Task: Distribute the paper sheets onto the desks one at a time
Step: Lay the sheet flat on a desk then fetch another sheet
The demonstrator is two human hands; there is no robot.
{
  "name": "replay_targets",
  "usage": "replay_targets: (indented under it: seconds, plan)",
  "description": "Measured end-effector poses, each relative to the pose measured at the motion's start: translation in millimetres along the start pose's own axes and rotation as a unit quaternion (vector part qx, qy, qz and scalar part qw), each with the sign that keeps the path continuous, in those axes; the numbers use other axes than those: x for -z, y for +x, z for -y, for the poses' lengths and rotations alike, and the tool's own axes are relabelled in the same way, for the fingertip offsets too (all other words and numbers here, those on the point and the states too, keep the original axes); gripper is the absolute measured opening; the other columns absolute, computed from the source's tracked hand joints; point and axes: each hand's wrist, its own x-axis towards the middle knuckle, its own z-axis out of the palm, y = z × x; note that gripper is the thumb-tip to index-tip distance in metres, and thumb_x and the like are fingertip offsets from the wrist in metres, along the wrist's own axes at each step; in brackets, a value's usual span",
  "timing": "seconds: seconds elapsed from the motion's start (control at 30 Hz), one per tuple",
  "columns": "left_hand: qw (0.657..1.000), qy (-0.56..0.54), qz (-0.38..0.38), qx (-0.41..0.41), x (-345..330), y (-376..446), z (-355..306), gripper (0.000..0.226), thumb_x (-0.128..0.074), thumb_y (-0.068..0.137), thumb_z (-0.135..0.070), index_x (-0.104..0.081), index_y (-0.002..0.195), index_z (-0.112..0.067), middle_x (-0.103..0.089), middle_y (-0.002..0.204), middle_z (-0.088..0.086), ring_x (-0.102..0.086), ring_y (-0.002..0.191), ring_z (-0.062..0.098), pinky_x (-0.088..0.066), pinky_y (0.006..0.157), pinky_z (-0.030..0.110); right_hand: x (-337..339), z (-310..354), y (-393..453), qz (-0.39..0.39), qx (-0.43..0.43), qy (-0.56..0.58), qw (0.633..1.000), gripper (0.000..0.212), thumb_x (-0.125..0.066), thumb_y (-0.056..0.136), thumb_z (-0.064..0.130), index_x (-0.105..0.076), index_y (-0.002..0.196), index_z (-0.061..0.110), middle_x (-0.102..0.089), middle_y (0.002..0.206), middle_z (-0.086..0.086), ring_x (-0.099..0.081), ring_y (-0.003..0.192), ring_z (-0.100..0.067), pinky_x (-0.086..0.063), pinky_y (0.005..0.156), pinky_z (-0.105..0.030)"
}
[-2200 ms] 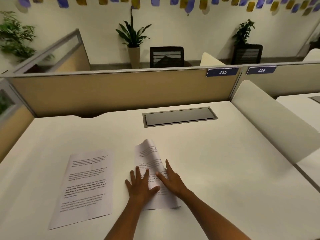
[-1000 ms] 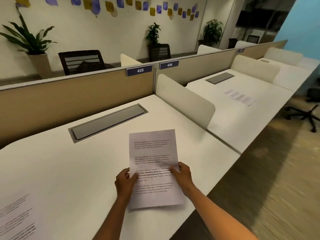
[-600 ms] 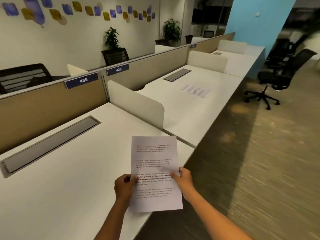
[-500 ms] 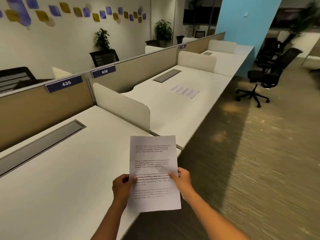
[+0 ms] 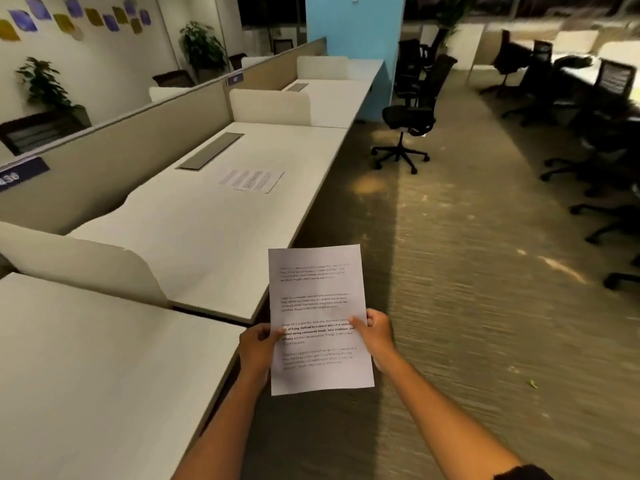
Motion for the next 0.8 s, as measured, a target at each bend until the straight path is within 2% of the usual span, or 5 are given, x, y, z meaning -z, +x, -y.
replay_targets:
  seconds: [0.07,0.23,0.4,0.67,0.8]
  plan:
    - [1.000,0.005,0.026,-0.011,-26,17,-8,0.005,-0.071,0.085,-0.020,-0.071,0.082,-0.016,-0.074,0.087,0.002,-0.070,0.083,0.021,-0.057,0.078,0.038,20,0,20,-0.031,-0.004,-0.005,0.999,0.004,-0.065,0.090,0.009,-0.064,0.093,0.007,-0.072,0.086,-0.006,-0.071,0.072,-0.015,-0.057,0.054,-0.022]
    - [0.996,0.009,0.088,-0.016,-96,75,-23,0.005,-0.069,0.087,-0.017,-0.071,0.085,-0.013,-0.074,0.089,0.002,-0.071,0.084,0.019,-0.057,0.076,0.034,64,-5,85,-0.096,-0.019,-0.027,0.995,0.004,-0.068,0.088,0.014,-0.066,0.090,0.011,-0.075,0.092,-0.009,-0.074,0.079,-0.023,-0.062,0.075,-0.047]
    - [0.990,0.024,0.138,-0.017,-157,164,-44,0.009,-0.071,0.085,-0.017,-0.072,0.078,-0.013,-0.075,0.083,0.001,-0.071,0.081,0.022,-0.060,0.079,0.045,89,10,171,-0.139,-0.035,-0.042,0.989,0.008,-0.068,0.088,0.014,-0.067,0.090,0.007,-0.076,0.088,-0.008,-0.074,0.081,-0.027,-0.060,0.077,-0.052]
    - [0.980,0.046,0.187,-0.042,-229,304,-117,0.008,-0.069,0.087,-0.017,-0.070,0.080,-0.013,-0.074,0.085,0.002,-0.071,0.081,0.022,-0.058,0.075,0.035,96,66,301,-0.193,-0.032,-0.049,0.979,0.007,-0.065,0.090,0.013,-0.066,0.089,0.006,-0.075,0.091,-0.009,-0.073,0.086,-0.028,-0.060,0.080,-0.051]
    - [0.977,0.053,0.204,-0.045,-258,358,-140,0.006,-0.070,0.087,-0.017,-0.069,0.083,-0.012,-0.074,0.087,0.003,-0.071,0.081,0.021,-0.059,0.077,0.038,100,78,356,-0.210,-0.040,-0.031,0.976,0.004,-0.066,0.089,0.014,-0.067,0.090,0.011,-0.075,0.092,-0.006,-0.073,0.086,-0.024,-0.060,0.081,-0.049]
